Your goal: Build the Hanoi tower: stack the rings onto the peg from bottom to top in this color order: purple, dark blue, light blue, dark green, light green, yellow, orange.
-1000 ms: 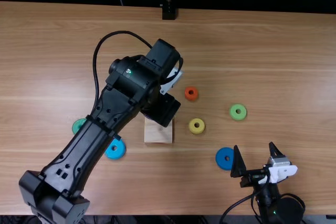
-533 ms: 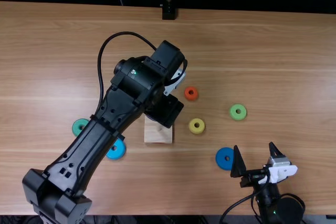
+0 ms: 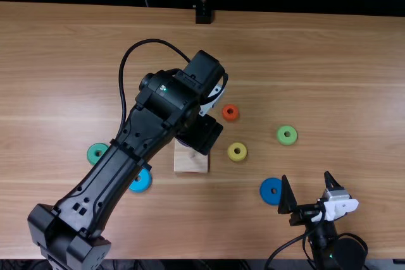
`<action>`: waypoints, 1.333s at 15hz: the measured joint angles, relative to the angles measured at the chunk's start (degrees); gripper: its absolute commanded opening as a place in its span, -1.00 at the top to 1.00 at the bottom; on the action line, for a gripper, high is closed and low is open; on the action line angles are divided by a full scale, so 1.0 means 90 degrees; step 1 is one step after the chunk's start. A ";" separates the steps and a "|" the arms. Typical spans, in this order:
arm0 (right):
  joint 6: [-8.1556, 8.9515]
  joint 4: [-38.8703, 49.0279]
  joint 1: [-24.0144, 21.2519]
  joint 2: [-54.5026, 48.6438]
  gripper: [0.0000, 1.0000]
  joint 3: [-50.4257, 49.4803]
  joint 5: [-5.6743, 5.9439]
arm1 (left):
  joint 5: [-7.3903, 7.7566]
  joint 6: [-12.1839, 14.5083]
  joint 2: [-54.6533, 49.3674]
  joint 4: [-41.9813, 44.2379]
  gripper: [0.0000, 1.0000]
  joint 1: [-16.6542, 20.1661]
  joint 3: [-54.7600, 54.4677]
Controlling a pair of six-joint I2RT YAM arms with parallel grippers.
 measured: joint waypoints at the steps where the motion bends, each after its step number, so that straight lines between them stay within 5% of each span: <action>1: -0.0002 0.0000 0.0000 0.0000 -1.00 0.0002 0.0000 | 0.0002 -0.0002 0.0000 0.0000 1.00 0.0000 0.0000; 20: 0.0002 -0.0002 0.0000 0.0000 -1.00 0.0000 -0.0002 | -0.0032 -0.0005 0.0061 0.0019 1.00 -0.0189 0.0000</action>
